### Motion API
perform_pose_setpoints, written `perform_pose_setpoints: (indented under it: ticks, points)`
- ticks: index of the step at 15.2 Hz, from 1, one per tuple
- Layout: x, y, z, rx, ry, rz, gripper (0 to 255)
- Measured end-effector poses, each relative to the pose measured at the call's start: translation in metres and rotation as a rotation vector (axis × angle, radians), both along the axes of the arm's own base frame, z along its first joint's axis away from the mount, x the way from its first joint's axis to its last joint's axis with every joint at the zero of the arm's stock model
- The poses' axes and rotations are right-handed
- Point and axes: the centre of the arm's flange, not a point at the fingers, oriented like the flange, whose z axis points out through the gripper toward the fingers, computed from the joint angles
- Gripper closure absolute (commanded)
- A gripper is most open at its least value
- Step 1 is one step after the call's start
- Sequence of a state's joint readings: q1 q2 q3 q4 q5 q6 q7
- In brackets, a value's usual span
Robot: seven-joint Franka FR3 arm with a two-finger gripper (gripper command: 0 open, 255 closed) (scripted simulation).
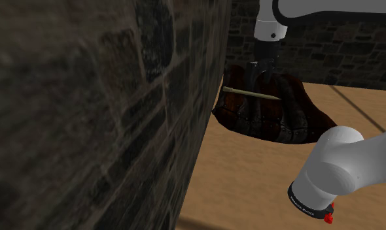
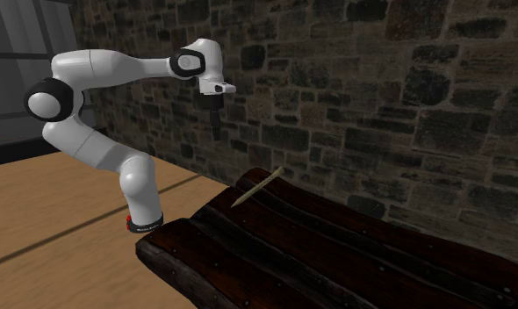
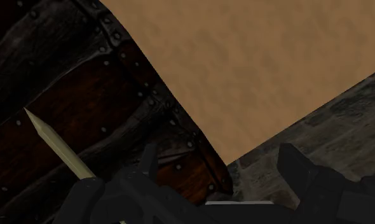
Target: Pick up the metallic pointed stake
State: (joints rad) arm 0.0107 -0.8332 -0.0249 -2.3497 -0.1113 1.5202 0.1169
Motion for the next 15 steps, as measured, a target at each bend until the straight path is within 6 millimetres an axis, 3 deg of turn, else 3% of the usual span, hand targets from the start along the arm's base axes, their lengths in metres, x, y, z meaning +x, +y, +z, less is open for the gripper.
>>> perform_pose_setpoints:
  ticks: [3,7,15]
  points:
    - [0.002,-0.013,-0.007,0.001,-0.002,0.042,0]
    - [0.007,-0.060,-0.027,0.003,-0.009,0.180,0]
    - [0.048,-0.151,-0.063,0.006,-0.022,0.479,0]
